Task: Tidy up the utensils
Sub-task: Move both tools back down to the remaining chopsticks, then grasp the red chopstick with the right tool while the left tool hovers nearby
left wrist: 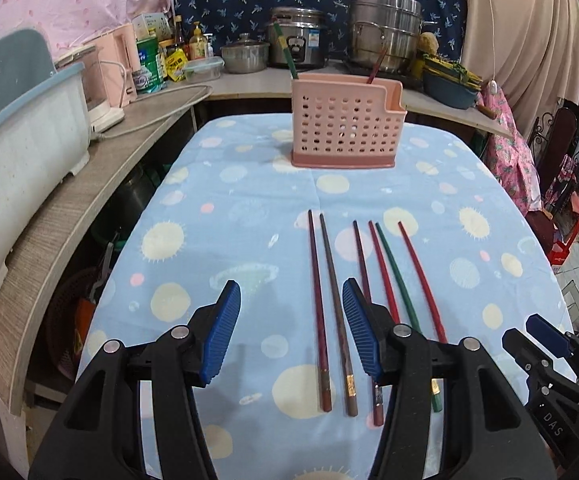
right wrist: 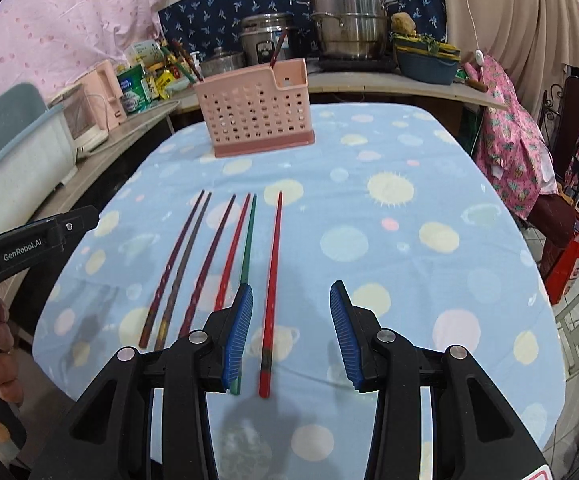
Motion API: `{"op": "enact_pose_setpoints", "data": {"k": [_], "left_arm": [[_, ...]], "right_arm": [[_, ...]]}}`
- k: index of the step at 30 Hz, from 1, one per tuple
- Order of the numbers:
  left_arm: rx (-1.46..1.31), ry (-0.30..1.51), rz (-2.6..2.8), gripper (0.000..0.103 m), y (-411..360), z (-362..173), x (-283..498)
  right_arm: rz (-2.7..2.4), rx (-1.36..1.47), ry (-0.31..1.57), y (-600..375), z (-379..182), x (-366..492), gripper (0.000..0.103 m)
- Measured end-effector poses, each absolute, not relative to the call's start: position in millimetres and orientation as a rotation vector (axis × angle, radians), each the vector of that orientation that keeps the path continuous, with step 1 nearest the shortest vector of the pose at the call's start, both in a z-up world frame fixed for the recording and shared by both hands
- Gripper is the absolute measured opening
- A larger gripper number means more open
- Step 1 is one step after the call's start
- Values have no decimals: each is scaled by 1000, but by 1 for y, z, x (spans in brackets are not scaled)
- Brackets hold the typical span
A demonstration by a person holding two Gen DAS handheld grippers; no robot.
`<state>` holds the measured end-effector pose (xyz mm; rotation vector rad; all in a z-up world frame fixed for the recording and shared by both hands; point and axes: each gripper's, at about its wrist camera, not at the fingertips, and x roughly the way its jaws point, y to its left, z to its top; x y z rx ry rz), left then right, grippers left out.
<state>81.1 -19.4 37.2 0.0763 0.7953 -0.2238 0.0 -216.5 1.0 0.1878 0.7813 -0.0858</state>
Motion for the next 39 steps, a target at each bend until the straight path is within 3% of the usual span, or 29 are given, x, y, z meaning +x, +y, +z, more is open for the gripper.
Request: {"op": "enact_pose_setpoints", "data": {"k": [26,39], "left_arm": [[107,925,-208,51,-14,-16,69],[95,973,-217,51,-11,-29,66]], "right_arm": [[-53,170,860,-201,-34,1,36],[-35,158,915,-194,-51,4,15]]}}
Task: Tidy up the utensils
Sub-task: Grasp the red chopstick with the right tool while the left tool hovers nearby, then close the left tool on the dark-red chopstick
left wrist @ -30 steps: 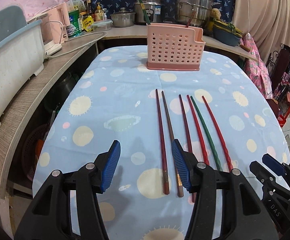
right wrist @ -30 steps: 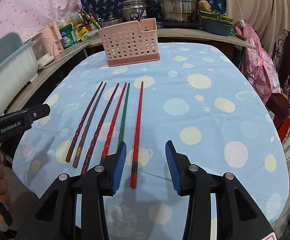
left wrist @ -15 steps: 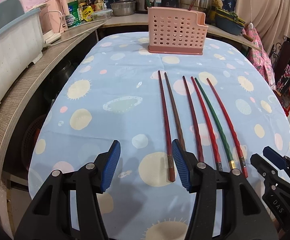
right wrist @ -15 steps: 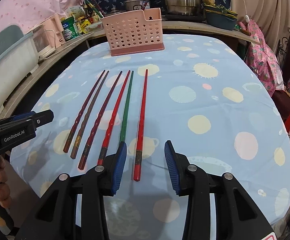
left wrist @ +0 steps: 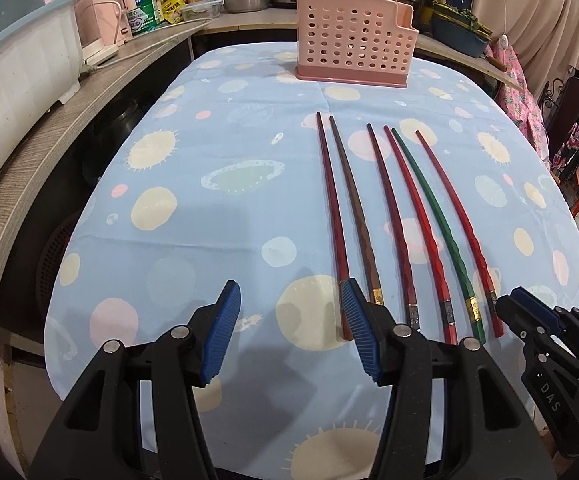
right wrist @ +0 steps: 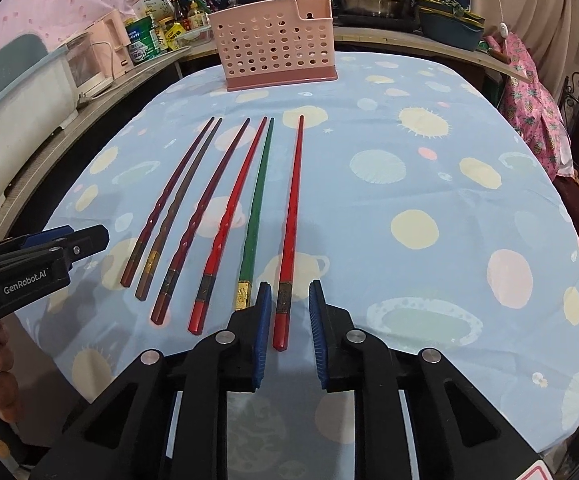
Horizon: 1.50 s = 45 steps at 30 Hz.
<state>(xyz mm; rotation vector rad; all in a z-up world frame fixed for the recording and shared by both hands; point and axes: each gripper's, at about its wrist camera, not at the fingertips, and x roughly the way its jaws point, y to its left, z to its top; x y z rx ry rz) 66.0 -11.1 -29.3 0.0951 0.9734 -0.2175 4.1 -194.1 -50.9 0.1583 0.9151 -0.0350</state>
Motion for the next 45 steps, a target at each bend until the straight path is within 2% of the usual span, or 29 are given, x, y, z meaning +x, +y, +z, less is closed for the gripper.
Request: {"op": "enact_pose_setpoints", "data": {"k": [9,45], "left_arm": [[88,995,-236,55,-14,-34,66],[131,1046,-232,55,-24,-59,70]], "right_arm": [[-38,153,937,-194,-59,3,7],[-36,156,936,-195,-60,4,7]]}}
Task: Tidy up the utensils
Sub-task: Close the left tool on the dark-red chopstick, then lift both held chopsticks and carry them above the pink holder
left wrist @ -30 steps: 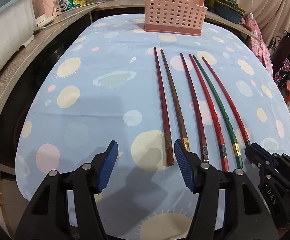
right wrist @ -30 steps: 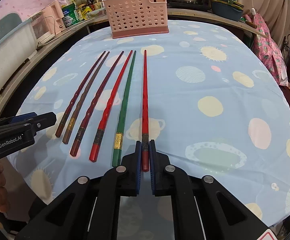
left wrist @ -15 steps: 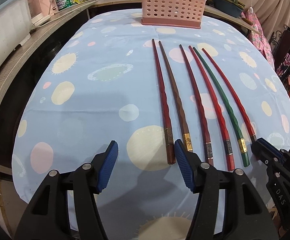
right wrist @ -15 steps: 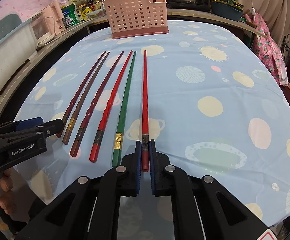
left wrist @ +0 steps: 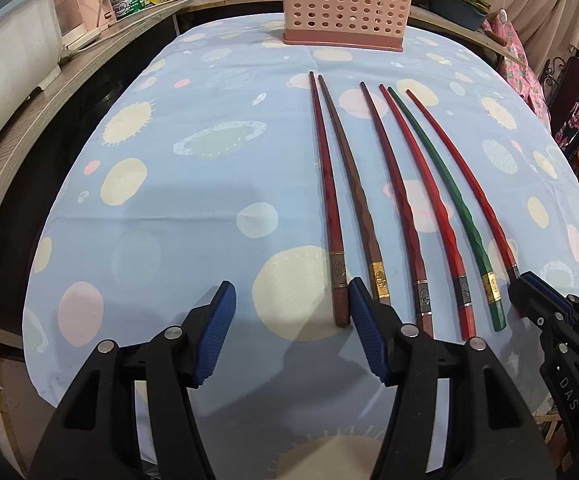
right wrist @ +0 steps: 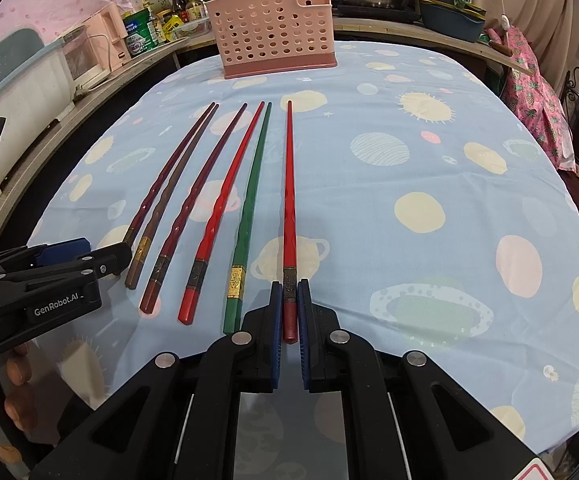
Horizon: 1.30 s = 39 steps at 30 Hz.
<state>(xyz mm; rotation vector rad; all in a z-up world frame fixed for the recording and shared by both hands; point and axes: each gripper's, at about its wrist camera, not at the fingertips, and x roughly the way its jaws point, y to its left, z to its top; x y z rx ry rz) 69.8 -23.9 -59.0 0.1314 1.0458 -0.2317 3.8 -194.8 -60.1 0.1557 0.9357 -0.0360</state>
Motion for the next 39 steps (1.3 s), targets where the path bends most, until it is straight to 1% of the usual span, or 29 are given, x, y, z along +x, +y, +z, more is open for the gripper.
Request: {"op": "enact_pose_setpoints", "data": {"k": [8,11,14,15,16,17,18,19,20,25,29,34,39], "left_arm": [[133,1046,-231,55,-24,-59,70],[134,1048,-231,54,-24,-59,69],[137,1045,-236,45,-24,-59,69],[138,1044,-237,39,-24,-59,69],[141,1043,-239,31,-24,-59,68],[144,1044,-243,28,-25,-58,69],[143,1046,-249,21,-25,-58,69],[141,1049,-252,13,-25,-58,69],[138,1052,-254,9,-25,-57,70],[116,1060,-273,7,-23,-53,71],[93,1028,-279,7,-20,-36,72],[55,983,-282,7,-14,-10,78],[32,929,-277,7,-8,20,90]], "right_arm": [[-36,155,936,-195,-60,4,7],[-36,155,935,-195,-60,4,7],[-36,154,935,-195,-60,4,7],[-36,155,935,-195,-60,4,7],[-36,155,935,-195,-60,4,7],[-36,155,935,-195,-60,4,7],[-36,154,936,-195,-60,4,7],[-36,155,936,-195,-60,4,7],[-36,155,936,-194,-60,4,7],[-32,161,935,-195,-59,4,7],[-28,163,907,-196,-45,4,7],[-26,188,839,-205,-15,8,7],[-33,204,732,-219,27,15,7]]}}
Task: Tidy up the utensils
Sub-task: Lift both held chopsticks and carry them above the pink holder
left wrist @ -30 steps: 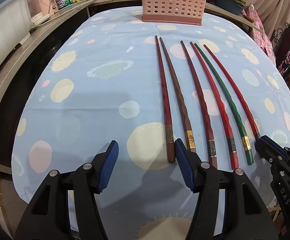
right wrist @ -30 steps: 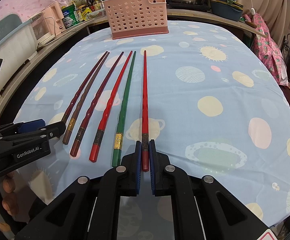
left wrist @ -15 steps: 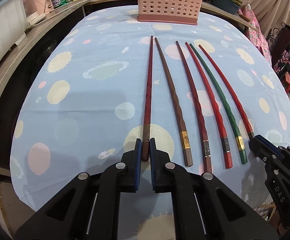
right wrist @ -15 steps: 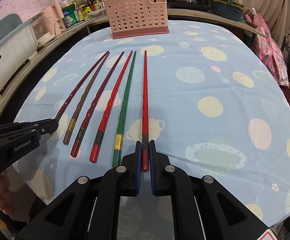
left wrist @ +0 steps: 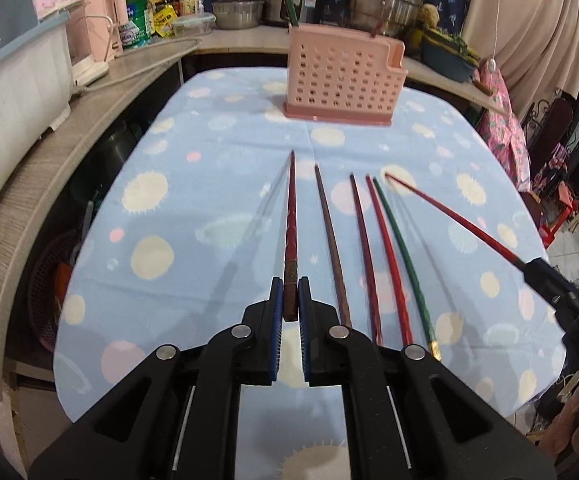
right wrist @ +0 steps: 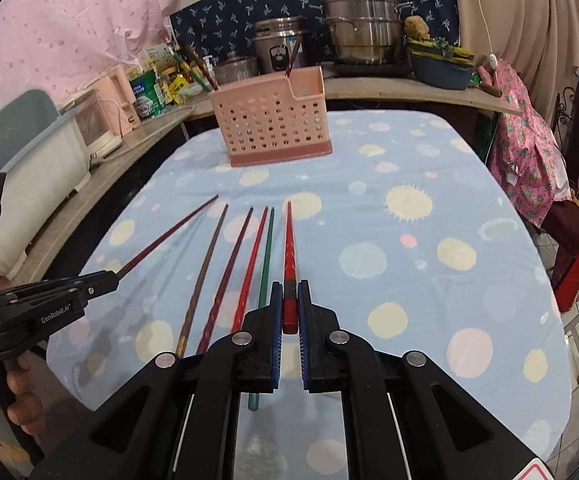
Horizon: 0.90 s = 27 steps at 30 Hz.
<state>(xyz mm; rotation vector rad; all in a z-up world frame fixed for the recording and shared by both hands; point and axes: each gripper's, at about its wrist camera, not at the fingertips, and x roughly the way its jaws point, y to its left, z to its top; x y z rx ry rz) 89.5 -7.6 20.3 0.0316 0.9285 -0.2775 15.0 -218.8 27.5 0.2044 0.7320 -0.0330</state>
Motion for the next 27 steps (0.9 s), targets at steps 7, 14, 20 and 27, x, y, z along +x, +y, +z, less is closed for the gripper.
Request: {"op": "enact_pose_setpoints", "data": {"k": [7,14,20,27], "left_arm": [[1,832,-263,7,-2,66,119],[-16,744,-254,7,-4,110,153],[-41,690,-266,7,-11,144,182],[-103,592,-308,7,-24,200,214]], "right_arm": [[-46,207,606,-237,82,38,7],[-50,221,526,-251,118,68,7],[-41,249,487,-260,139,94,7],[-25,307,382,-273,181,133,7]]}}
